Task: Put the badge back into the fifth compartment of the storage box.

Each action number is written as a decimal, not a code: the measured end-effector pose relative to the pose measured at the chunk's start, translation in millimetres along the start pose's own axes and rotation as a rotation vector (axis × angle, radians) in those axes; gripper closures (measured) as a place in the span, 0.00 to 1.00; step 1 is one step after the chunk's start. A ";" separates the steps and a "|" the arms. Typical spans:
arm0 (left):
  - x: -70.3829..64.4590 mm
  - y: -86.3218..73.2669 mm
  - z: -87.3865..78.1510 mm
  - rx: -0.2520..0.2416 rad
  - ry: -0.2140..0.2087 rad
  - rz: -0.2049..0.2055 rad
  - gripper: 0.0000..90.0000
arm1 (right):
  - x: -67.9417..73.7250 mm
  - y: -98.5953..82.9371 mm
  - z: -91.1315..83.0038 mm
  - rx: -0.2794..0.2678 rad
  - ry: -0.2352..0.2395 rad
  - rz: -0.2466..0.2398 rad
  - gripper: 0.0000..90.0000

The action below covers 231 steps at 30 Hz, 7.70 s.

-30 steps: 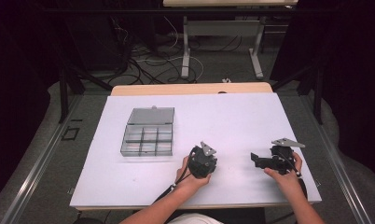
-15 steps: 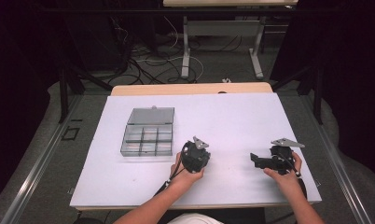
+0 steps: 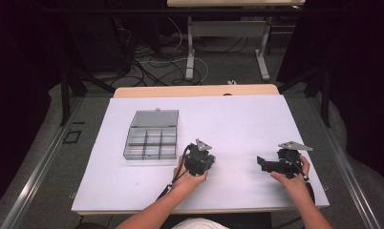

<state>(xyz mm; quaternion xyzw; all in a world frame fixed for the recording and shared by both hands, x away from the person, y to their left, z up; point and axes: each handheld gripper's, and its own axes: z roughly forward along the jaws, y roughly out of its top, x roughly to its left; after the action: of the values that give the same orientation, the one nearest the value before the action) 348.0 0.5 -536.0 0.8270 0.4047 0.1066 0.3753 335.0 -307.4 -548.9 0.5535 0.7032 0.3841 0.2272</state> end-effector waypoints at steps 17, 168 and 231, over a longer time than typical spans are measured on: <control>9.9 11.0 -17.5 -0.072 -0.002 -0.044 0.98 | -0.1 0.0 -0.2 0.000 0.001 -0.002 0.00; 166.2 -43.8 -108.7 -0.091 0.245 -0.338 0.98 | -1.6 -1.2 -2.4 -0.002 -0.009 0.015 0.00; 165.7 -47.3 -101.1 -0.103 0.241 -0.339 0.59 | -4.4 -0.4 -3.4 -0.009 -0.010 0.009 0.00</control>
<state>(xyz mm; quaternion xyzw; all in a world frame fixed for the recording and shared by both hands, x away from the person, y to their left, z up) 379.2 197.2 -520.2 0.7080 0.5740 0.1608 0.3786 333.5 -312.6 -547.7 0.5576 0.6977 0.3855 0.2315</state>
